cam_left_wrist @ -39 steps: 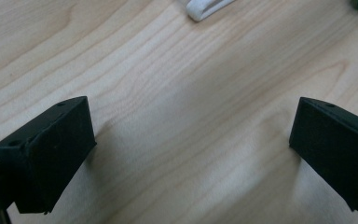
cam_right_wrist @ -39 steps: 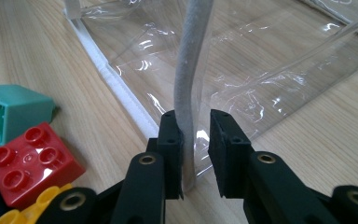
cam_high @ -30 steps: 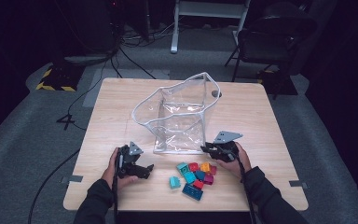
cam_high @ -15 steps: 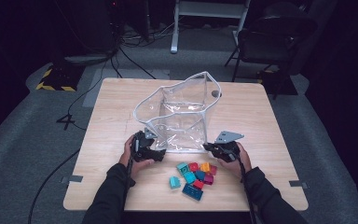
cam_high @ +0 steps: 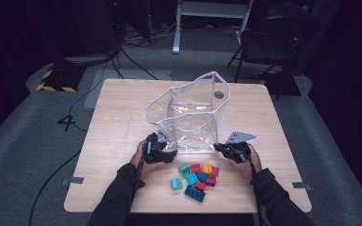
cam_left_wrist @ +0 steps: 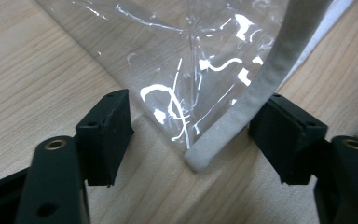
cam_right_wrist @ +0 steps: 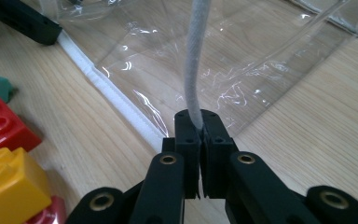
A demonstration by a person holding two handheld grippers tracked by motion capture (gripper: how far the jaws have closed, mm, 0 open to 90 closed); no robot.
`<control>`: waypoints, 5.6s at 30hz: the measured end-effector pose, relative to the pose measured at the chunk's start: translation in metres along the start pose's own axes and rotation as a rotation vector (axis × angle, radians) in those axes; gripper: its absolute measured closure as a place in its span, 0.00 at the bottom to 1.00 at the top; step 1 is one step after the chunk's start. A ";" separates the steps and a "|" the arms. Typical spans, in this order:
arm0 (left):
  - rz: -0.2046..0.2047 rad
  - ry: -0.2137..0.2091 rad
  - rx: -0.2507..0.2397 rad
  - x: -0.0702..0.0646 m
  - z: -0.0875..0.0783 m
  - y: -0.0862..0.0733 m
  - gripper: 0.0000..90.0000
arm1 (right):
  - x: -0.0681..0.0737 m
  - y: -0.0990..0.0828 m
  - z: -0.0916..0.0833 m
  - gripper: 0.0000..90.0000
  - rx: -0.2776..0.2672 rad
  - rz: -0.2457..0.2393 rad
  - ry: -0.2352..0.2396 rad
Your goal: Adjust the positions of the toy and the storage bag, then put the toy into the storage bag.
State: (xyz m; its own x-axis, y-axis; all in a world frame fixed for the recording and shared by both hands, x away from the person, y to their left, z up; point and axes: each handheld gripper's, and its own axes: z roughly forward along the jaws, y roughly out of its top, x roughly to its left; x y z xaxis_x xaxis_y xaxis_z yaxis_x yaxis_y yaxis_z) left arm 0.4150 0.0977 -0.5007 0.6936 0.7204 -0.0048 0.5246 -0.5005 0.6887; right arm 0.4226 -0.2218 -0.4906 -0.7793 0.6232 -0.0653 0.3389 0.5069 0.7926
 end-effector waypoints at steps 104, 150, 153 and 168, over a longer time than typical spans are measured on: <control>-0.023 0.001 0.018 -0.009 -0.085 -0.094 0.11 | 0.023 -0.030 -0.050 0.66 -0.033 -0.062 0.170; -0.024 0.002 0.022 -0.009 -0.085 -0.094 0.10 | -0.005 -0.001 -0.097 0.66 -0.195 -0.008 0.031; -0.024 0.002 0.021 -0.009 -0.085 -0.094 0.10 | -0.006 0.005 -0.101 0.66 -0.208 -0.011 0.018; -0.024 0.003 0.023 -0.009 -0.084 -0.094 0.10 | -0.013 0.040 -0.109 0.66 -0.247 -0.029 -0.010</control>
State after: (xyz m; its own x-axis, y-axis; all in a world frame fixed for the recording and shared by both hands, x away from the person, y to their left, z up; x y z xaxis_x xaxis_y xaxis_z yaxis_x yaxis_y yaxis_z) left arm 0.3180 0.1790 -0.5043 0.6794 0.7335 -0.0191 0.5520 -0.4938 0.6719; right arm 0.3884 -0.2748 -0.3921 -0.7810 0.6172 -0.0953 0.1766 0.3646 0.9143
